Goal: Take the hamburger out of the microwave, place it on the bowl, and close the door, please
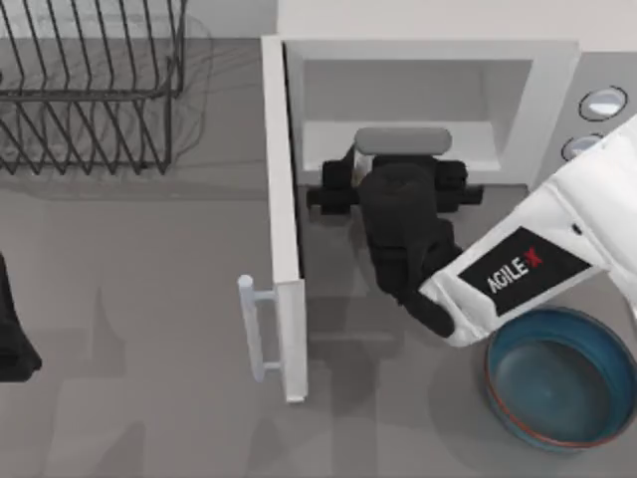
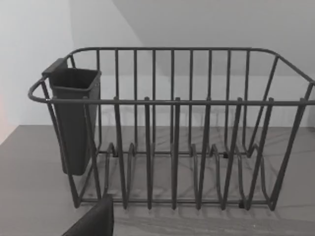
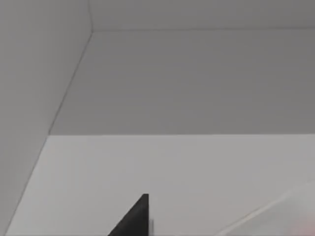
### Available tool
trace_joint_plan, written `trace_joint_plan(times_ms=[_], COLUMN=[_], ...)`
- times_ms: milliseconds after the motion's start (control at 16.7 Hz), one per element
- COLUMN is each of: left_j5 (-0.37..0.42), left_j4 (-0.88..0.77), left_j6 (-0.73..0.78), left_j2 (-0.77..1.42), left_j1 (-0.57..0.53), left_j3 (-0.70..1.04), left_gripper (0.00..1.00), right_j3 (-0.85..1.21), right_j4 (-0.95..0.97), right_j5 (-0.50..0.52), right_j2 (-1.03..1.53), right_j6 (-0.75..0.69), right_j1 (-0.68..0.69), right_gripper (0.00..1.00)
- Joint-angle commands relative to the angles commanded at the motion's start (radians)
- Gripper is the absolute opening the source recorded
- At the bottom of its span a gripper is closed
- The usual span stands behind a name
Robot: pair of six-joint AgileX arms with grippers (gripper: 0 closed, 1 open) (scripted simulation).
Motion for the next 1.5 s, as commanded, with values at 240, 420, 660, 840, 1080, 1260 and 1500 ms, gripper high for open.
trace_joint_plan(times_ms=[240,420,660,840,1080,1260,1500], left_j5=[0.0,0.0,0.0,0.0,0.0,0.0,0.0], left_j4=[0.0,0.0,0.0,0.0,0.0,0.0,0.0], left_j6=[0.0,0.0,0.0,0.0,0.0,0.0,0.0], left_j2=[0.0,0.0,0.0,0.0,0.0,0.0,0.0], left_j1=[0.0,0.0,0.0,0.0,0.0,0.0,0.0], left_j3=[0.0,0.0,0.0,0.0,0.0,0.0,0.0], left_gripper=[1.0,1.0,1.0,1.0,1.0,1.0,1.0], right_j3=[0.009,0.017,0.021,0.018,0.052,0.11,0.214], right_j4=[-0.142,-0.247,-0.279,-0.276,-0.364,-0.522,-0.825], right_j5=[-0.002,-0.003,-0.003,-0.003,-0.04,-0.111,-0.252], right_j2=[-0.129,-0.224,-0.256,-0.252,-0.253,-0.252,-0.25], right_j6=[0.001,0.002,0.002,0.004,-0.093,-0.279,-0.657], right_j1=[0.0,0.0,0.001,0.0,-0.017,-0.049,-0.111], right_gripper=[0.0,0.0,0.0,0.0,0.0,0.0,0.0])
